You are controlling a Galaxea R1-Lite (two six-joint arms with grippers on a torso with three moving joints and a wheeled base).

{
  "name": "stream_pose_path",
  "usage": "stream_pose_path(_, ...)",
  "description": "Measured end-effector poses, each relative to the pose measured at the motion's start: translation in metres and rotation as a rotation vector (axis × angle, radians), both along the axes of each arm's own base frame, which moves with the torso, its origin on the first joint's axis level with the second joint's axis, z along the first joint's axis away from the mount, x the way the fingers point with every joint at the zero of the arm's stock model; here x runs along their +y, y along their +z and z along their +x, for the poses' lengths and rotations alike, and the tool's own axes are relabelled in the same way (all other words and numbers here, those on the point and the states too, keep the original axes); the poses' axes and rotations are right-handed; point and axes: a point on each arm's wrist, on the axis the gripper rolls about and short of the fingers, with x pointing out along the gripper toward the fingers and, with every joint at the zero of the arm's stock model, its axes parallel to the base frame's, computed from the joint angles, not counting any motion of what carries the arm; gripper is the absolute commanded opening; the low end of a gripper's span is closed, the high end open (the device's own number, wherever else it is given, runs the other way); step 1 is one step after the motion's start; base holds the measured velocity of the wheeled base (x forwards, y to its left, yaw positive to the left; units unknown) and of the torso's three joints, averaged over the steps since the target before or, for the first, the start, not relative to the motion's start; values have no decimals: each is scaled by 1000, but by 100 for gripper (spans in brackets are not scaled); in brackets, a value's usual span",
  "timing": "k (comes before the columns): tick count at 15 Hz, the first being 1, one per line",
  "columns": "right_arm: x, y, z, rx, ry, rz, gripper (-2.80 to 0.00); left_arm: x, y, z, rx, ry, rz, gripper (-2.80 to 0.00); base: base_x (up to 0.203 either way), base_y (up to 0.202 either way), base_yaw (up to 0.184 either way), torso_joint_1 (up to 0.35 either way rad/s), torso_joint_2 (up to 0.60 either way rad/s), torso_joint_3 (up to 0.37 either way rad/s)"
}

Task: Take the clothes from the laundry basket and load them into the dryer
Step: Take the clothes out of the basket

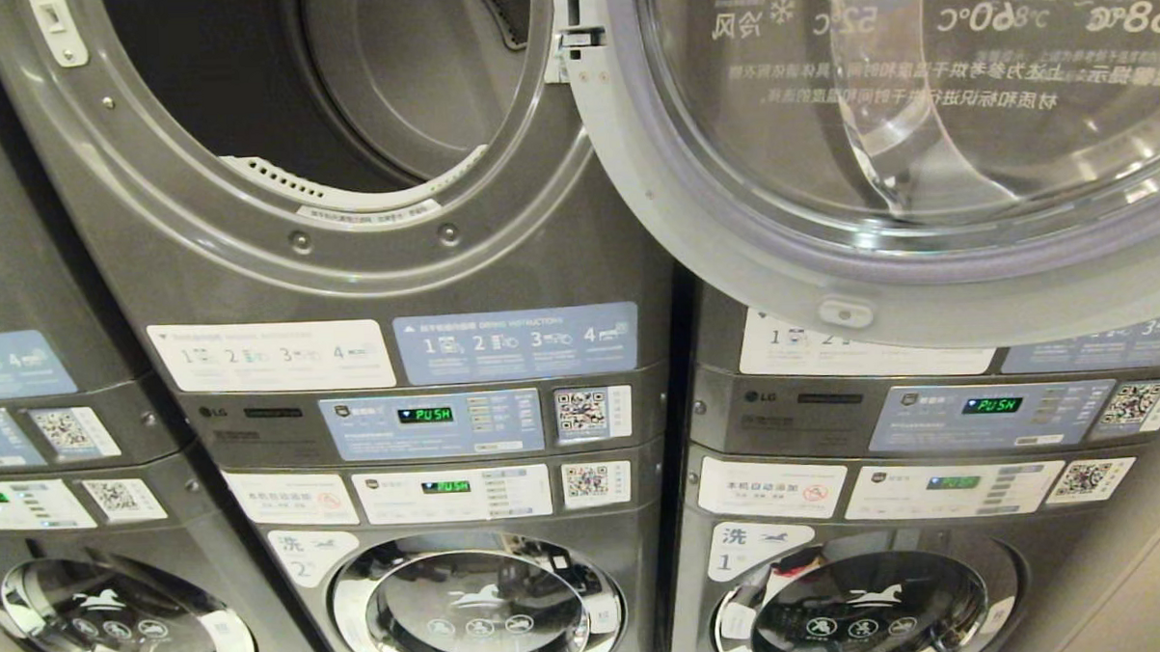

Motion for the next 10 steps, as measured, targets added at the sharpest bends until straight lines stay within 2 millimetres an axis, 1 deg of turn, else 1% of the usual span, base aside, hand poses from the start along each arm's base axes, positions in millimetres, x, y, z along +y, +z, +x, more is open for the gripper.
stream_pose_path(5,0,0,0,0,-1,15,-280,0,0,0,0,1,0,-280,0,0,0,-45,91,43)
stream_pose_path(10,0,1,0,-4,-22,80,-280,0,0,0,0,1,-1,-280,0,0,0,-50,109,56)
